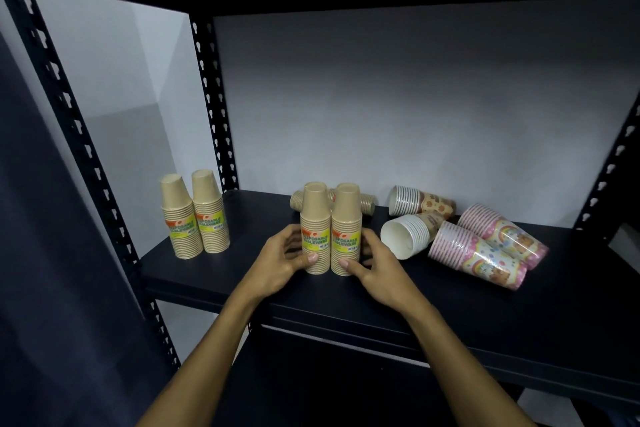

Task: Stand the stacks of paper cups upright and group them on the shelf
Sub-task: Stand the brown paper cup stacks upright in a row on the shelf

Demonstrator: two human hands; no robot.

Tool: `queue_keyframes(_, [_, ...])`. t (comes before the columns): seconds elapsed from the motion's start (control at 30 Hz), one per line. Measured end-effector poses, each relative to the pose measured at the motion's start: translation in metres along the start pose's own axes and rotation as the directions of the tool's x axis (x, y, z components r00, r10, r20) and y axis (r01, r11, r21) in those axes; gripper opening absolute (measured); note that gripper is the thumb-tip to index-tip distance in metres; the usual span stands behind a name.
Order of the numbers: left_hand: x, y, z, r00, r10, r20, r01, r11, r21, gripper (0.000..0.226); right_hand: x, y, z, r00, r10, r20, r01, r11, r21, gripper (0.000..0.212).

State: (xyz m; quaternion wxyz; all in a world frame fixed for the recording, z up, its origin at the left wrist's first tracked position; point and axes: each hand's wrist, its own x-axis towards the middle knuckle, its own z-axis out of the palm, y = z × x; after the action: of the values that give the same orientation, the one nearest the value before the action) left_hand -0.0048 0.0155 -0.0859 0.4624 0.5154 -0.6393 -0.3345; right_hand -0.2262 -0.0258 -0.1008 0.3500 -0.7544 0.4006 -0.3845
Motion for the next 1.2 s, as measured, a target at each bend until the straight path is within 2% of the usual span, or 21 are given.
queue_keyframes(0.13, [-0.002,0.007,-0.008,0.996,-0.061,0.064,0.054,0.993,0.107,0.072,-0.002,-0.007,-0.008,0.999,0.009,0.031,-0.009,1.0,-0.008,0.069])
queue_keyframes(0.23, [-0.008,0.023,-0.021,0.997,-0.061,0.05,0.04,0.937,0.347,0.089,-0.002,-0.016,-0.022,1.0,-0.026,0.002,0.026,0.999,-0.024,0.074])
queue_keyframes(0.4, [0.001,0.081,-0.042,0.988,0.149,-0.051,-0.11,0.885,0.453,0.074,0.018,-0.054,-0.049,0.981,-0.115,-0.157,0.107,0.992,-0.064,0.066])
queue_keyframes(0.53, [0.028,0.111,-0.04,0.977,0.21,0.047,-0.2,0.806,0.557,0.067,0.035,-0.083,-0.056,0.976,-0.176,-0.125,0.159,0.978,-0.134,0.064])
queue_keyframes(0.63, [0.045,0.119,-0.038,0.966,0.2,0.164,-0.258,0.687,0.68,0.051,0.044,-0.089,-0.053,0.981,-0.192,-0.038,0.178,0.957,-0.231,0.052])
queue_keyframes(0.7, [0.05,0.118,-0.042,0.964,0.185,0.189,-0.264,0.649,0.713,0.043,0.047,-0.09,-0.051,0.977,-0.215,-0.011,0.202,0.934,-0.294,0.041])
queue_keyframes(0.97, [0.048,0.117,-0.086,0.978,0.129,0.163,-0.207,0.551,0.808,0.043,0.064,-0.1,-0.019,0.969,-0.246,0.023,0.242,0.926,-0.289,0.039])
queue_keyframes(1.2, [0.063,0.108,-0.126,0.994,0.024,0.111,-0.112,0.379,0.919,0.039,0.106,-0.117,0.029,0.961,-0.249,0.12,0.272,0.929,-0.251,0.039])
